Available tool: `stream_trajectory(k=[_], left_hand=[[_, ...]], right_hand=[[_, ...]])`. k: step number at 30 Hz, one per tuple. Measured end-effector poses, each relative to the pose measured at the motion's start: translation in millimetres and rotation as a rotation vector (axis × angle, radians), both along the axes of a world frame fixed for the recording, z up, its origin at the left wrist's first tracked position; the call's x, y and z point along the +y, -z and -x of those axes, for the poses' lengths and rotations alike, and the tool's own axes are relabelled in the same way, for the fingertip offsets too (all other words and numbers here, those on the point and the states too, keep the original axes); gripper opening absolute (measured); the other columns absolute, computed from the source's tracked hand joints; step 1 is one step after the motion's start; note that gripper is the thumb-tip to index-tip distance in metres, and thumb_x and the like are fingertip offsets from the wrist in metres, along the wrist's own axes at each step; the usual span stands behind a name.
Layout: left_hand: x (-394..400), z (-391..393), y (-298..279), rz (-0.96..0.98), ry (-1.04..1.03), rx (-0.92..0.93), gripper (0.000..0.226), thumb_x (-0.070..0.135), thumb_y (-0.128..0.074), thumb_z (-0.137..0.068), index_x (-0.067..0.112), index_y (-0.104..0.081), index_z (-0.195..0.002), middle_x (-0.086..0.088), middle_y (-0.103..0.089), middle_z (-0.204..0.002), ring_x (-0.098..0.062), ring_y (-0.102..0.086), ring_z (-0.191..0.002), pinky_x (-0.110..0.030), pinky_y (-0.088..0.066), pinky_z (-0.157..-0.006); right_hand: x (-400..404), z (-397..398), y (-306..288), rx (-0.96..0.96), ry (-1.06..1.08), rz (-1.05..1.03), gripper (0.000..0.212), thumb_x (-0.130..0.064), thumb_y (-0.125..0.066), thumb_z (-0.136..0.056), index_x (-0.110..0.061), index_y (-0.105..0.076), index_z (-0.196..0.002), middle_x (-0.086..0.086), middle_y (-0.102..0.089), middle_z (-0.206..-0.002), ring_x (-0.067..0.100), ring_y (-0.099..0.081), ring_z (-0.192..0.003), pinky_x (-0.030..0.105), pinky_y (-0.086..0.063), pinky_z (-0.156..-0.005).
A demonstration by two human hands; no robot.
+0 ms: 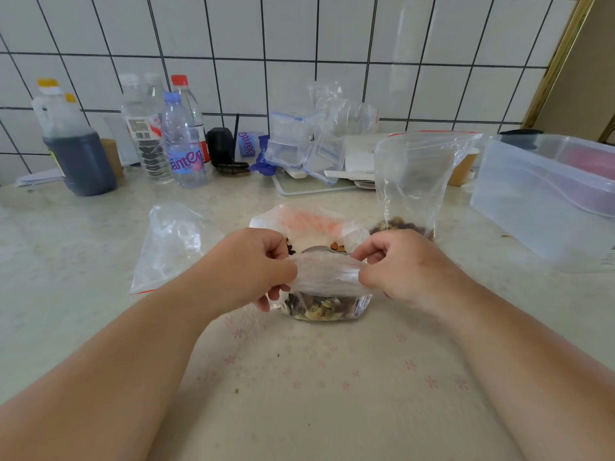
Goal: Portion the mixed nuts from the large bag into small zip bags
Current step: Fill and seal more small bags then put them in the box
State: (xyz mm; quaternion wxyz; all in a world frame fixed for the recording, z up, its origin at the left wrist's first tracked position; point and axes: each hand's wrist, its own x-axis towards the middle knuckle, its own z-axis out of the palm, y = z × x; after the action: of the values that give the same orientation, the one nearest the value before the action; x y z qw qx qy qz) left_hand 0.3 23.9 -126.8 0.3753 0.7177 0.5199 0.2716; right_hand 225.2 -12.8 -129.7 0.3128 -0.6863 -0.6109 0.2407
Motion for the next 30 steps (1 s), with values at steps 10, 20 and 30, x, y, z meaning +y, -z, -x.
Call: stream_trajectory(k=[10, 20, 30], left_hand=[[-4.3, 0.0, -0.1, -0.265, -0.093, 0.194, 0.017, 0.014, -0.066, -0.075, 0.021, -0.054, -0.066, 0.002, -0.063, -0.056, -0.016, -0.061, -0.042, -0.037, -0.055, -0.043], [1.6, 6.3, -8.6, 0.501, 0.113, -0.458, 0.029, 0.026, -0.066, -0.092, -0.002, -0.075, -0.093, -0.015, -0.071, -0.081, -0.018, -0.060, -0.058, -0.028, -0.053, -0.048], [4.1, 7.2, -5.7, 0.497, 0.191, -0.448, 0.019, 0.021, -0.085, -0.066, 0.007, -0.081, -0.079, -0.016, -0.076, -0.085, -0.017, -0.071, -0.067, -0.024, -0.059, -0.058]], right_hand=[[-6.7, 6.4, -2.6, -0.155, -0.126, -0.042, 0.033, -0.007, -0.058, -0.080, -0.037, -0.067, -0.069, -0.012, -0.060, -0.064, 0.003, -0.048, -0.053, 0.017, -0.037, -0.050], [-1.7, 0.8, -6.7, 0.614, -0.218, 0.149, 0.005, -0.015, -0.066, -0.072, -0.011, -0.068, -0.075, 0.001, -0.058, -0.066, 0.015, -0.053, -0.064, 0.029, -0.044, -0.062], [-1.0, -3.0, -2.7, 0.319, -0.121, -0.036, 0.010, -0.025, -0.083, -0.074, -0.028, -0.074, -0.072, -0.014, -0.062, -0.058, 0.003, -0.056, -0.055, 0.020, -0.047, -0.057]])
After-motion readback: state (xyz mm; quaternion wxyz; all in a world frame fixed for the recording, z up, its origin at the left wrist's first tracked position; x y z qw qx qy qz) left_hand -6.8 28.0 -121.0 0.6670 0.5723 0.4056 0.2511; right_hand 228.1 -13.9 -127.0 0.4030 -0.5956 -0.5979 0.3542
